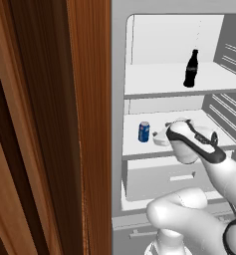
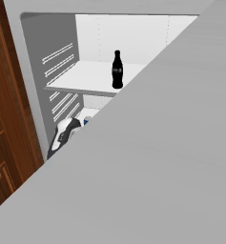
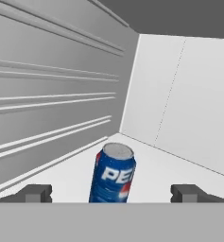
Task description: Open the fridge, grab two sodas, and place both sodas inside the bowl with ice on the dining counter.
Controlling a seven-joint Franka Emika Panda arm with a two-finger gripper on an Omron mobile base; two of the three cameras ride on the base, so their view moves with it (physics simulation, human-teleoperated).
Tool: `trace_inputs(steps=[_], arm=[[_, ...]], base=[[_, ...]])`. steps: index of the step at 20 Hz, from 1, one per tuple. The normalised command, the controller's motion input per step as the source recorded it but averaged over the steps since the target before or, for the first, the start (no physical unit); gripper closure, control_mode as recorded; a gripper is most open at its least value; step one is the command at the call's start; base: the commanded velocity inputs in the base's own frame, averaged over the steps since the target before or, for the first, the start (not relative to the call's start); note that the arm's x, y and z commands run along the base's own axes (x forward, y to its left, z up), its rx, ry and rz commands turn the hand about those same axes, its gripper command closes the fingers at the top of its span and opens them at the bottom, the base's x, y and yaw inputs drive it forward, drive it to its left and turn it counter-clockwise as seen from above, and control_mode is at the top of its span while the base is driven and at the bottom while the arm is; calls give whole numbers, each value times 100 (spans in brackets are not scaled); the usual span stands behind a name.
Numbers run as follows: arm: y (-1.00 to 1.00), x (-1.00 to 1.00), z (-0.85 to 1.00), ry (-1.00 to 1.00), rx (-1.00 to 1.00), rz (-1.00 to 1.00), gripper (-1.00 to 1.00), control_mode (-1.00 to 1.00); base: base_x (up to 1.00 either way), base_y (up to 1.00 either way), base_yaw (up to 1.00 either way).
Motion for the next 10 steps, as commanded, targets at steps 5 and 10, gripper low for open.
trace_inputs(steps=[5, 10], arm=[[3, 8, -20, 0, 0, 0, -100, -100], [0, 7, -10, 0, 0, 0, -100, -100]], base=[[0, 0, 0], [0, 0, 0]])
